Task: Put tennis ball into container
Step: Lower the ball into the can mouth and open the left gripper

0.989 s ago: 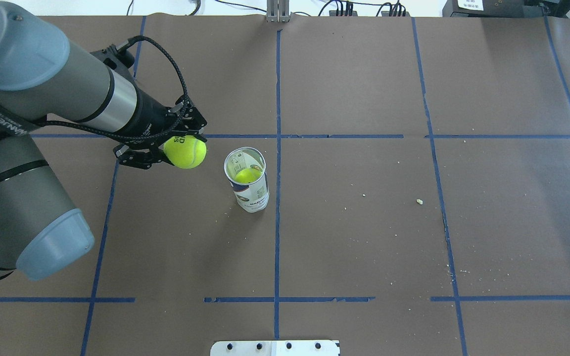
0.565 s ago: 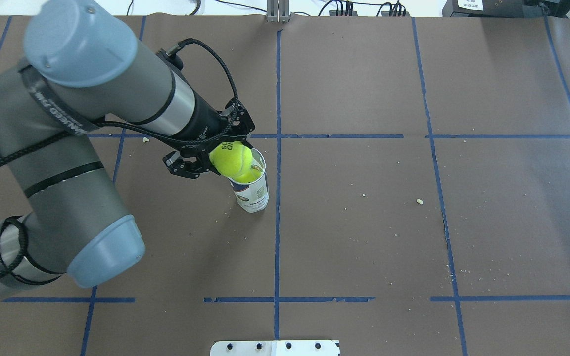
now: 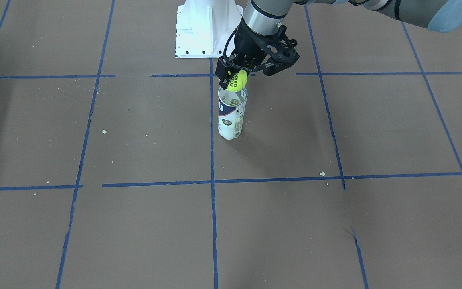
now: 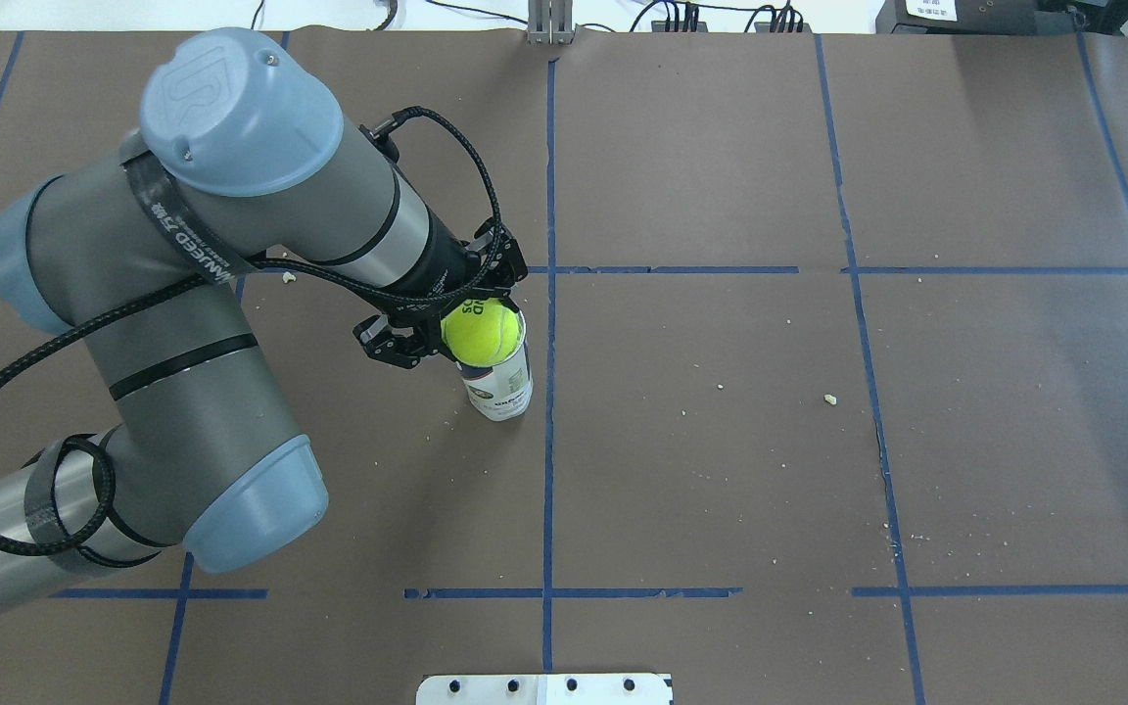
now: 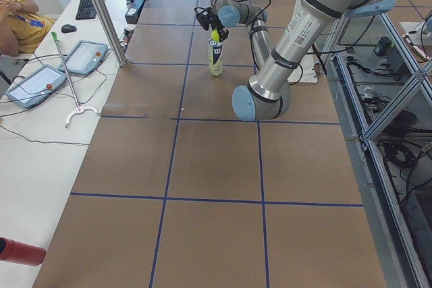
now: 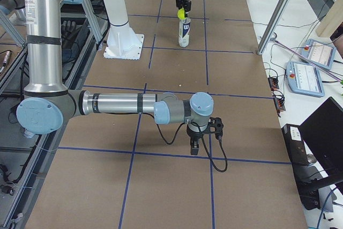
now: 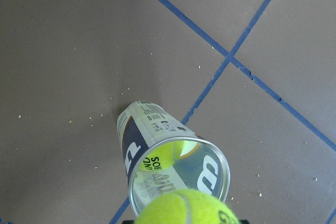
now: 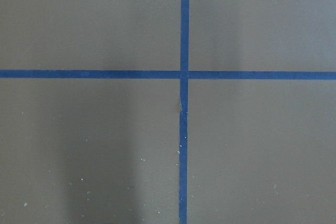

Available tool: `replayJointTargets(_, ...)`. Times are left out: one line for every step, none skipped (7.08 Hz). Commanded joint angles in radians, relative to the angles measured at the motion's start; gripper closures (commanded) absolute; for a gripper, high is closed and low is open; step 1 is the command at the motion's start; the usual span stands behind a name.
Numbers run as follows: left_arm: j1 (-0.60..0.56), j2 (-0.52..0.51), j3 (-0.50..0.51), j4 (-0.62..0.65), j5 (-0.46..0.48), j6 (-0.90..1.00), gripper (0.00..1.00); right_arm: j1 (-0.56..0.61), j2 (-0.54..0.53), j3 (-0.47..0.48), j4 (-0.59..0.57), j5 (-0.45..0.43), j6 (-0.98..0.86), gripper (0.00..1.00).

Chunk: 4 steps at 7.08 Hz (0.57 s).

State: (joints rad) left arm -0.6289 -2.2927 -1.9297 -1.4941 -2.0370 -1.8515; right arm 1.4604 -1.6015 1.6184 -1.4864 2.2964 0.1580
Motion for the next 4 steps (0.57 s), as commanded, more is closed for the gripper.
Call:
replayJointTargets(0.000,0.001,0.001,-0.001,0.046,0.008,0.90,0.000,0.000,0.000,0.000,0.000,0.000,0.00)
replayJointTargets(0.000,0.001,0.003,-0.006,0.058,0.009,0.86,0.000,0.000,0.000,0.000,0.000,0.000,0.00)
replayJointTargets(0.000,-0.004,0.015,-0.008,0.058,0.012,0.81,0.000,0.000,0.000,0.000,0.000,0.000,0.00)
replayJointTargets(0.000,-0.005,0.029,-0.011,0.058,0.021,0.59,0.000,0.000,0.000,0.000,0.000,0.000,0.00)
